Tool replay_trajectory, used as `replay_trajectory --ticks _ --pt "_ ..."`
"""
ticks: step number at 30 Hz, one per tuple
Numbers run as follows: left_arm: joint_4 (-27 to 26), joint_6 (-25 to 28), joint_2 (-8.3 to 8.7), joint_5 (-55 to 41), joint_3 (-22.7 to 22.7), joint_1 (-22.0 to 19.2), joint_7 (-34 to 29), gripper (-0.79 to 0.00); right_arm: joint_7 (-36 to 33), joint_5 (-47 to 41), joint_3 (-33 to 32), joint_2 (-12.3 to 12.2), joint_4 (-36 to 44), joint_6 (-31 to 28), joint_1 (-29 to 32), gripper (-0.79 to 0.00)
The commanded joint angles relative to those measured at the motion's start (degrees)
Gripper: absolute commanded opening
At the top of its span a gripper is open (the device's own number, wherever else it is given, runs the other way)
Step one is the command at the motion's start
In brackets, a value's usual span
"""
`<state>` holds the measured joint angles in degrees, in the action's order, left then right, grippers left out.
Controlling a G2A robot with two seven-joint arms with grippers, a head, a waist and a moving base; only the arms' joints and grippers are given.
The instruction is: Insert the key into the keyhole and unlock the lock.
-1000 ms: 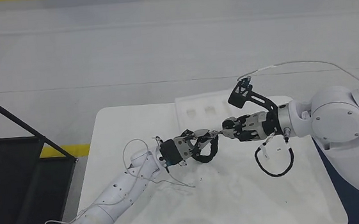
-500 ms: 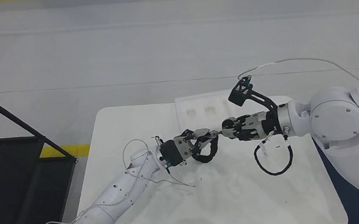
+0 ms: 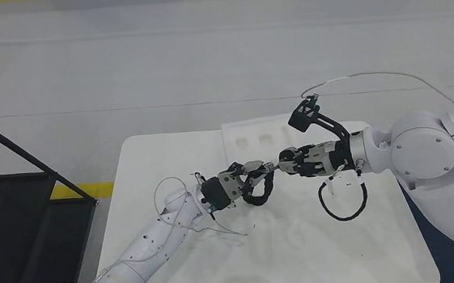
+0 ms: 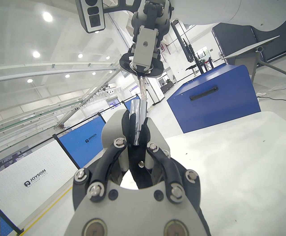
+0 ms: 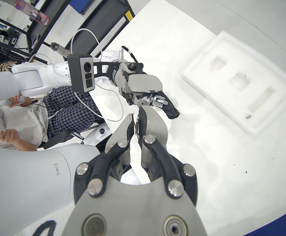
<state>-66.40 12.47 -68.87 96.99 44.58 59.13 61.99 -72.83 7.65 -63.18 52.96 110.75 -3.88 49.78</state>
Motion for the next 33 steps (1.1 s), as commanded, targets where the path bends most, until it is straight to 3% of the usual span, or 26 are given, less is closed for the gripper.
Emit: replay_trajectory --ticks 1,33 --pt "-0.05 0.08 -0.04 0.08 0.15 0.1 0.02 -0.785 0.27 -0.04 -0.01 -0.03 0.08 0.06 0.13 -0.785" --pt "0.16 3.01 -1.01 0.47 1.17 0.78 -0.15 -0.785 4.06 0.13 -0.27 -0.31 0.18 -0.07 1.02 -0.785"
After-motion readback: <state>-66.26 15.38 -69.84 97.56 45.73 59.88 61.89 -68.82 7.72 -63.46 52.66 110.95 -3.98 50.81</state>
